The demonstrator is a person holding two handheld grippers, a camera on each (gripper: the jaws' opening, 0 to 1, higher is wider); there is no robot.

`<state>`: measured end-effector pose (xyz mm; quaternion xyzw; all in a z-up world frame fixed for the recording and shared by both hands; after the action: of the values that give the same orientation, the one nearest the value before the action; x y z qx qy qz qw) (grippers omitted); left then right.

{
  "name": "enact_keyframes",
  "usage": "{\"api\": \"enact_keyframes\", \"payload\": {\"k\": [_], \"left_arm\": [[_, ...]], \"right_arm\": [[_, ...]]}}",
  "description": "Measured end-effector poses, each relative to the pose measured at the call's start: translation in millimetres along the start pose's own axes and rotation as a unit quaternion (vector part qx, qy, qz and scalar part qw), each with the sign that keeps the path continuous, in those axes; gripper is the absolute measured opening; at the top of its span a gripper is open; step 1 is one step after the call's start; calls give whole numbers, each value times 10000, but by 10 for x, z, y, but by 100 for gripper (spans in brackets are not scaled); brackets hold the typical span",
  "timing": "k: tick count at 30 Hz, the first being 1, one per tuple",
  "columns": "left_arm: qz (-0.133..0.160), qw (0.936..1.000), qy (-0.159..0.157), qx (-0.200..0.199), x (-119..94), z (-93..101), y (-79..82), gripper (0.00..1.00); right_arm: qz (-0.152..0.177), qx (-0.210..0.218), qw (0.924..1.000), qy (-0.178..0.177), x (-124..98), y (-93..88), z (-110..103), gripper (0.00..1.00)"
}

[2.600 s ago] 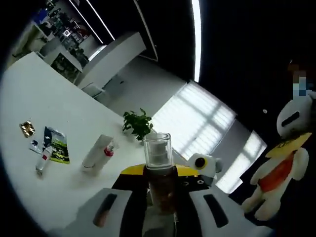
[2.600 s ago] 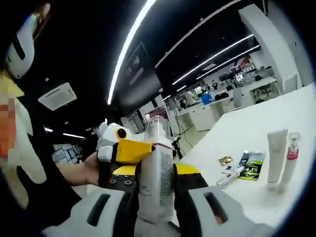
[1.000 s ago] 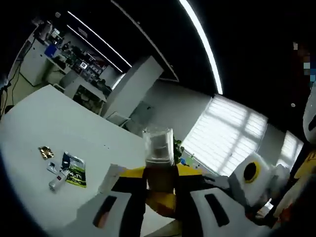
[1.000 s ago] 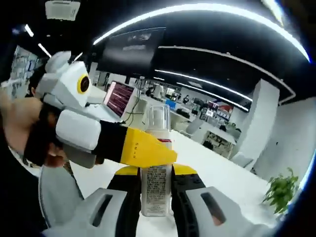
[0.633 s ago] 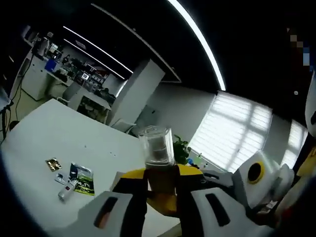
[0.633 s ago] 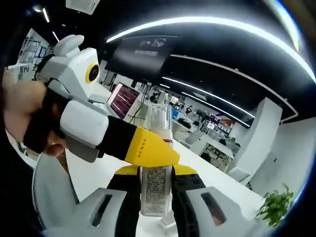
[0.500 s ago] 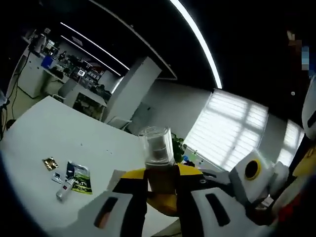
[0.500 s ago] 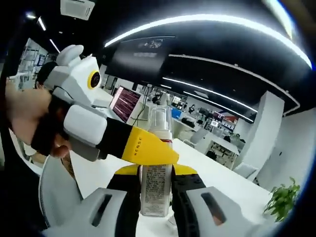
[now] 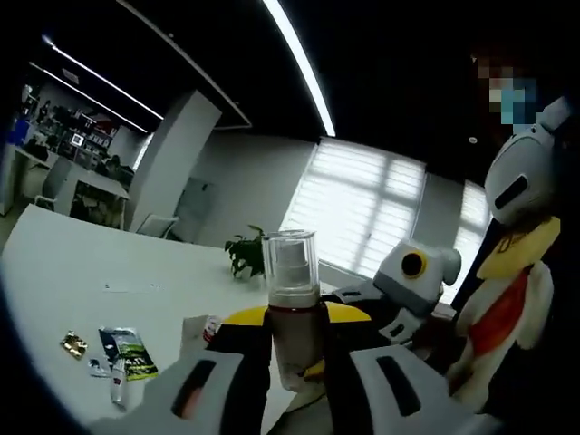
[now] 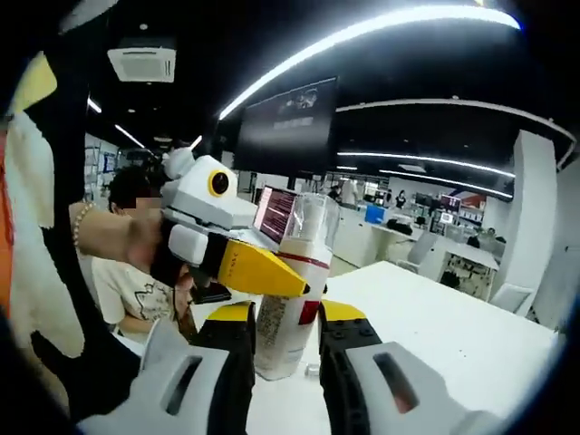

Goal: Arrange the skincare products in the storage area until every visible bottle or jar stands upright without overlapping.

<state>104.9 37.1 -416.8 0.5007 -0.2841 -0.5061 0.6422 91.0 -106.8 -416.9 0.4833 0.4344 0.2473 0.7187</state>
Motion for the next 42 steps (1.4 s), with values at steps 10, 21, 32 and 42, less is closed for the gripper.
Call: {"api": "enact_keyframes", "payload": {"k": [10, 21, 32, 42], "left_arm": [[-205, 9907, -1000, 894, -3, 116, 253, 16], [-409, 9677, -2138, 1273, 78, 264, 426, 17], [-166, 9951, -706, 674, 109, -46, 415, 19], [25, 9973, 735, 31, 347, -49, 322, 14]], "right_arm": [[511, 653, 9856, 1475, -71, 103, 123, 21], [763, 744, 9577, 2674, -151, 199, 85, 22], [435, 1425, 9830, 1069, -64, 116, 336, 20], [167, 1404, 9855, -941, -61, -8, 384, 20]]}}
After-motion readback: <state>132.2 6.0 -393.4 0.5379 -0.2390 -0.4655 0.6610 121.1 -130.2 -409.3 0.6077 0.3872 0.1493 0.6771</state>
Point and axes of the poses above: the point that each gripper's makers call its tool centre point, and the gripper's own axes: x roughly forward along the fingers, z roughly to its right, y roughly out of its top, the point moved 9 cm from there along -x, roughly backward along the fingers, and after that the axes turned 14 degrees about -z, right-handed, at the moved point
